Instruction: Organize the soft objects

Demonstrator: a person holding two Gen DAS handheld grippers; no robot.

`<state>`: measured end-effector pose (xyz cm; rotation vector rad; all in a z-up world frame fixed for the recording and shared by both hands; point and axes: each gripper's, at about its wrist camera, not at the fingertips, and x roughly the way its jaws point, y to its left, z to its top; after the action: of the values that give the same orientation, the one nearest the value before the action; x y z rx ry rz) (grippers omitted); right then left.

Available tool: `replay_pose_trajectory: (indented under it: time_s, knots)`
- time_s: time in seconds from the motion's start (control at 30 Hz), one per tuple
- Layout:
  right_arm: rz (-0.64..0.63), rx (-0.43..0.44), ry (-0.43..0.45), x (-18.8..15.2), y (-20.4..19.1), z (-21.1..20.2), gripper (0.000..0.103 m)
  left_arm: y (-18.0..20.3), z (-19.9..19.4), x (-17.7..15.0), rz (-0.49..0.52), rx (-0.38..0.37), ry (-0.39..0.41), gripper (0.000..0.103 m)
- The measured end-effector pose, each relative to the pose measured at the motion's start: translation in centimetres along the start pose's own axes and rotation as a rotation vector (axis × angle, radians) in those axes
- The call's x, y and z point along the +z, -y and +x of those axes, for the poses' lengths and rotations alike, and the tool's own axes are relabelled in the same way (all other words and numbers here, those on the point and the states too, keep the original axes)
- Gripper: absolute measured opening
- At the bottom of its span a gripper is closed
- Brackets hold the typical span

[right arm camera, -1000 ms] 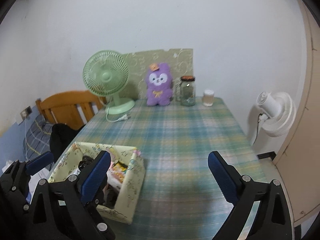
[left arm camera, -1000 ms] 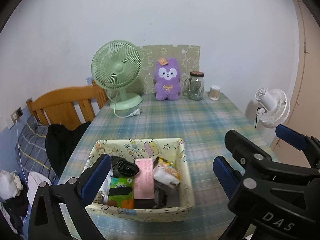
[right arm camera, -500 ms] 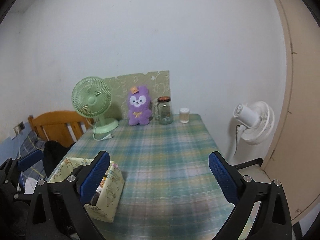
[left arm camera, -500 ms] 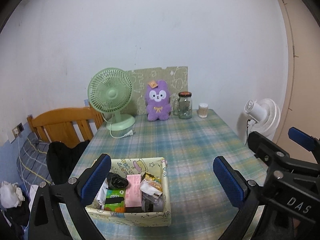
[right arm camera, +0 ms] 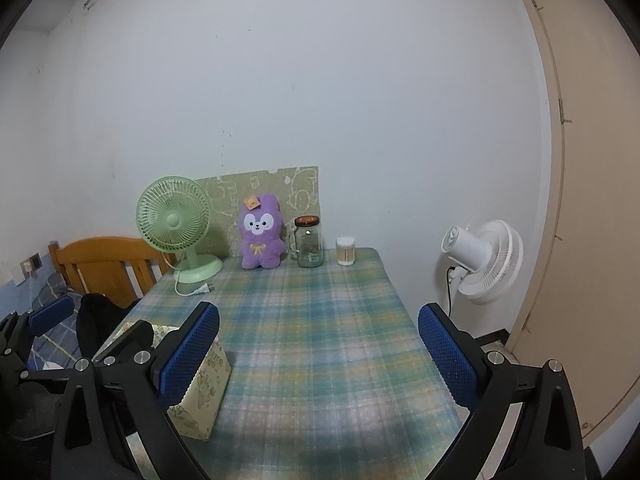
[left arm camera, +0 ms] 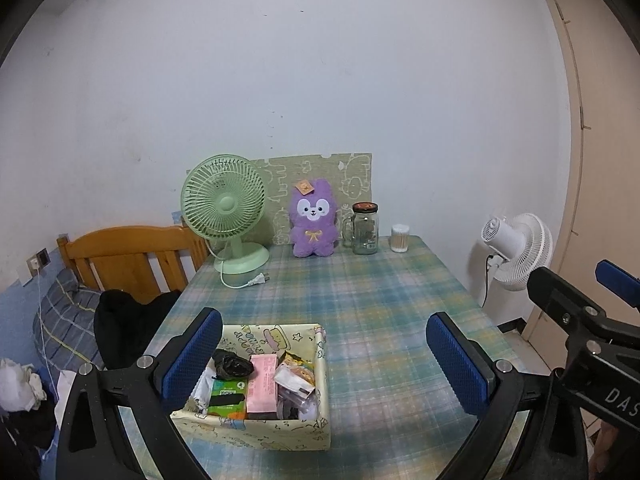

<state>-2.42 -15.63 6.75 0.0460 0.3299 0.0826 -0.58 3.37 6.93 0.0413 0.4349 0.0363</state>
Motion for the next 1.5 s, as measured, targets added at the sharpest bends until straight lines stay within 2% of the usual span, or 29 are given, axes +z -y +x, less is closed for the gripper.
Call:
replay_pose_trajectory:
  time_s: [0.63,0.83,1.5]
  knots:
    - [-0.027,0.005,0.024,0.1,-0.8,-0.9,0.102,-1.4,-1.2,-0.7,-0.035,0.031,0.008,0.103]
    - [-0.041,0.009,0.024,-0.1,-0.9,-0.8,0.102,-2.0,-1.3,-0.6,-0.074,0.036,0.004,0.103]
    - [-0.038,0.015,0.024,-0.1,-0.6,-0.5,0.102,-1.9,-1.4,-0.6,-0.069,0.048,0.011,0.103]
